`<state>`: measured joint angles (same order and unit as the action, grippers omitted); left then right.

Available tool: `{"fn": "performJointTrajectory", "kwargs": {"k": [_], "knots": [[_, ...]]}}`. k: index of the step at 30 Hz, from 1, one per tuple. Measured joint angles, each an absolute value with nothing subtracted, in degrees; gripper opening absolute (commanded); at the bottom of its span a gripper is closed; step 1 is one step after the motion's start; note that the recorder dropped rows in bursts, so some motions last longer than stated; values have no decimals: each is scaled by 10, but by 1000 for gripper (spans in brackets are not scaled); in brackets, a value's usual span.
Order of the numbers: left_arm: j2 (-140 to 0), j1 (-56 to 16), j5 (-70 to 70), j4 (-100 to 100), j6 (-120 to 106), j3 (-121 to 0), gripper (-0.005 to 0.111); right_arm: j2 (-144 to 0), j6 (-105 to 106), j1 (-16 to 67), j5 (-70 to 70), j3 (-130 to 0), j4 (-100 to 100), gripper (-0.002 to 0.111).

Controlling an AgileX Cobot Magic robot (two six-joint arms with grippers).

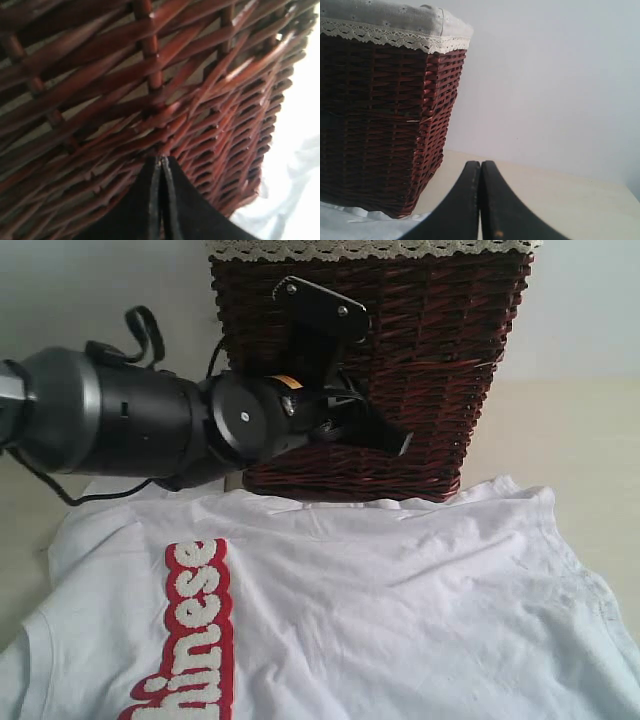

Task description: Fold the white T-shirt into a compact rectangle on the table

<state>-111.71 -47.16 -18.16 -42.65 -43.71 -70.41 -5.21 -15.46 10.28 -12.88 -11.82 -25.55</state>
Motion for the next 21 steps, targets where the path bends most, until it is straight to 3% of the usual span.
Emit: {"fn": "performJointTrajectory", "kwargs": {"k": [14, 21], "knots": [[-1205, -472, -213, -334, -436, -815, 0, -52, -155, 103, -129, -118, -256, 0], [-1209, -426, -210, -329, -437, -817, 0, -52, -155, 103, -129, -118, -256, 0]]}}
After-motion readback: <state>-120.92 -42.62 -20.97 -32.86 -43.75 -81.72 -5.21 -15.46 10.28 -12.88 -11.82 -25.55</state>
